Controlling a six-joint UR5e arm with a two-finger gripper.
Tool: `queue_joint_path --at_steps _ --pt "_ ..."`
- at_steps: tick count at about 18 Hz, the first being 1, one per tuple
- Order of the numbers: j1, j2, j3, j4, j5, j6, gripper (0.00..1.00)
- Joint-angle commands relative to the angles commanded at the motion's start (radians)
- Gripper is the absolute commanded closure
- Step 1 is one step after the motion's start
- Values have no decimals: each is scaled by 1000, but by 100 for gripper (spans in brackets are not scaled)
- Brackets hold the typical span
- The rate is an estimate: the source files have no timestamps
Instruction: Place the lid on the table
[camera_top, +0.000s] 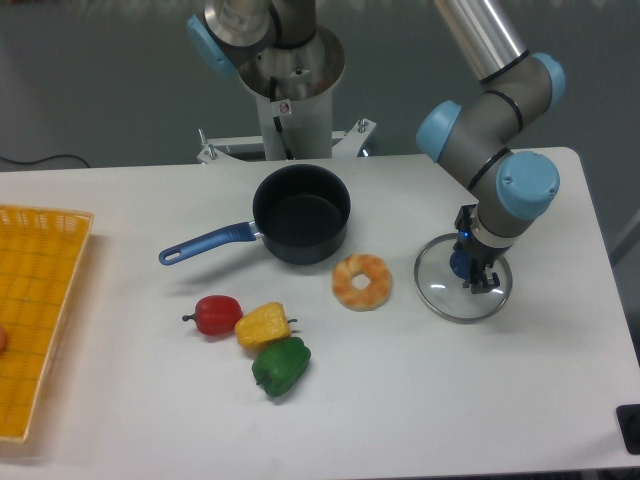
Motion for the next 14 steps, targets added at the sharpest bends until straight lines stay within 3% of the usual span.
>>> queue_joint_path --at_steps 8,11,14 --pt "0 12 0 0 0 2 13" --pt "2 37 2 0 -2 -5 3" --pt "5 64 0 0 -2 -14 0"
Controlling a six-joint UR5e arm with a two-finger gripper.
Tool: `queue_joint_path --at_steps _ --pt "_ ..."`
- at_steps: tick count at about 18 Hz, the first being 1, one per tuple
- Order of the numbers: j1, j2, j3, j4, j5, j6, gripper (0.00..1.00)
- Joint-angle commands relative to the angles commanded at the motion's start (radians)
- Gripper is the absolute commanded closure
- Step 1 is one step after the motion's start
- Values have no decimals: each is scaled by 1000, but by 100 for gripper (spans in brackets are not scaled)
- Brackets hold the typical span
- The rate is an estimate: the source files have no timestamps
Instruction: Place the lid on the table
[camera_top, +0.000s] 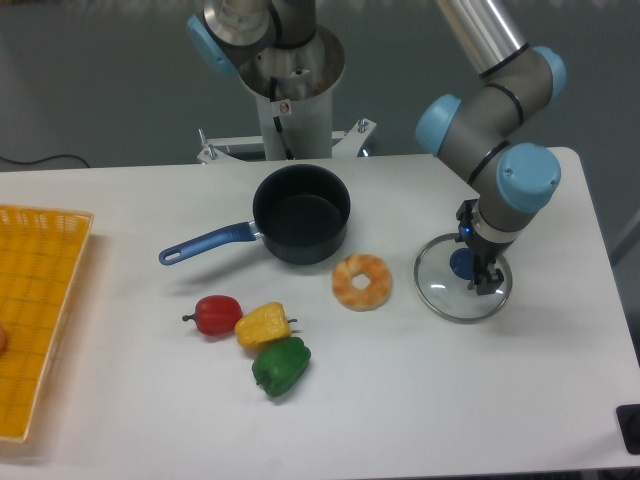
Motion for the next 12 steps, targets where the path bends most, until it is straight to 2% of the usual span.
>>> queue_joint_path --at_steps 12 --pt "11 63 9 -14 3 -60 0"
